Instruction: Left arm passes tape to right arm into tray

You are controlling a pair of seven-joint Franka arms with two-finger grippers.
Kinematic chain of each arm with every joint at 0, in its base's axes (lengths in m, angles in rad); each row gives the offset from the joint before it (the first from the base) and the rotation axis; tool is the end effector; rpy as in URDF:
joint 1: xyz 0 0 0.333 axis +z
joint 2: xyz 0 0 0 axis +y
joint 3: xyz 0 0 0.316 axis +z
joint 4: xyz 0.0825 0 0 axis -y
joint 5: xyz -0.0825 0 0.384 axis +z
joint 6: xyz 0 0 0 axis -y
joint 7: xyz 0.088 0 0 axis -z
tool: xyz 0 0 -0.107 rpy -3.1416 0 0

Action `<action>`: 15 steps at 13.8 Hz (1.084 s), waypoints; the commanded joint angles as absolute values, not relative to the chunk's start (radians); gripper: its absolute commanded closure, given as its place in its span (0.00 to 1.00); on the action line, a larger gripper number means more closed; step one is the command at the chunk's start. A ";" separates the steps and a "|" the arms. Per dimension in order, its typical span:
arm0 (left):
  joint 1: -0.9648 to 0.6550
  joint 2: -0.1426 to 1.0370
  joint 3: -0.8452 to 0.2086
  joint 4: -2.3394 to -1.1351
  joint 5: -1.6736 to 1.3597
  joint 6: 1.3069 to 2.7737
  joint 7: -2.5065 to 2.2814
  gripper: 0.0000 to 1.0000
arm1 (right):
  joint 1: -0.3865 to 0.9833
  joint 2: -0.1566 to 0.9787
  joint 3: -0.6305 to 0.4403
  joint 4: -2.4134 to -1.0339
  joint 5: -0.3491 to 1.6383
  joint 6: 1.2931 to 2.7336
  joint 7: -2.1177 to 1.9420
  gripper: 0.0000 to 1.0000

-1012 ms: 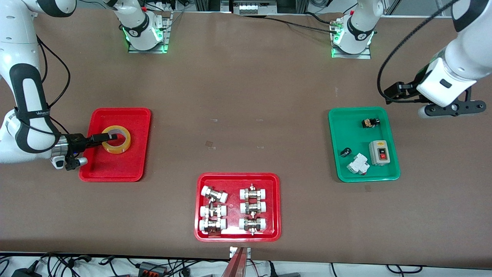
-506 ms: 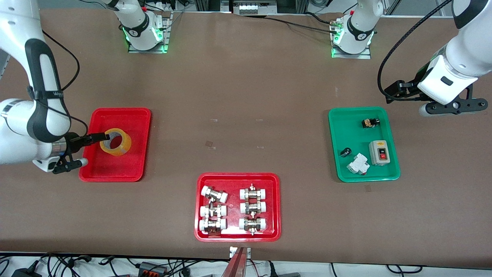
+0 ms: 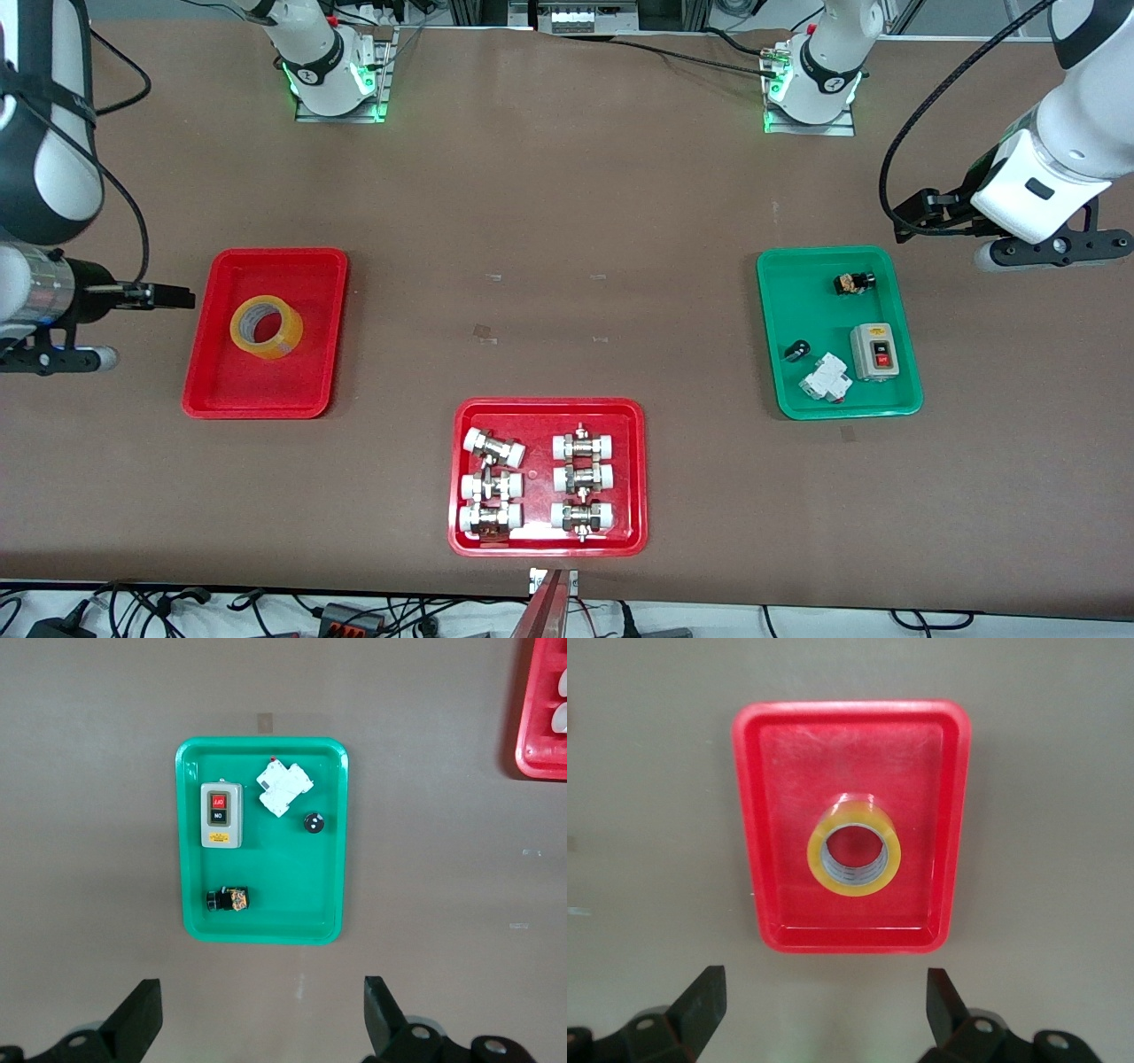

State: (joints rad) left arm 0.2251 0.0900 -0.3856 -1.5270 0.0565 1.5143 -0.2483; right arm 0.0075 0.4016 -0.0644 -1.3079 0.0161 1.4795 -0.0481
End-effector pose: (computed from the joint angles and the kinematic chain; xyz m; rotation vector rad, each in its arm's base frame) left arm 0.5680 -0.0758 0.5931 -3.0938 -0.1363 0.1387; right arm 0.6518 -0.0278 0.4964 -3.1184 0.0109 0.3592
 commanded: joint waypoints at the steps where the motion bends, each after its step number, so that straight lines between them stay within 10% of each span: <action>1: 0.056 0.066 -0.190 -1.545 0.037 1.528 -0.219 0.00 | 0.008 0.425 -0.061 -1.142 0.003 1.414 -0.032 0.00; 9: 0.003 0.071 -0.115 -1.543 -0.014 1.539 -0.213 0.00 | 0.003 0.380 -0.071 -1.115 -0.002 1.468 -0.002 0.00; 15: 0.000 0.069 -0.126 -1.540 -0.020 1.539 -0.212 0.00 | 0.009 0.223 -0.068 -1.361 -0.011 1.635 -0.014 0.00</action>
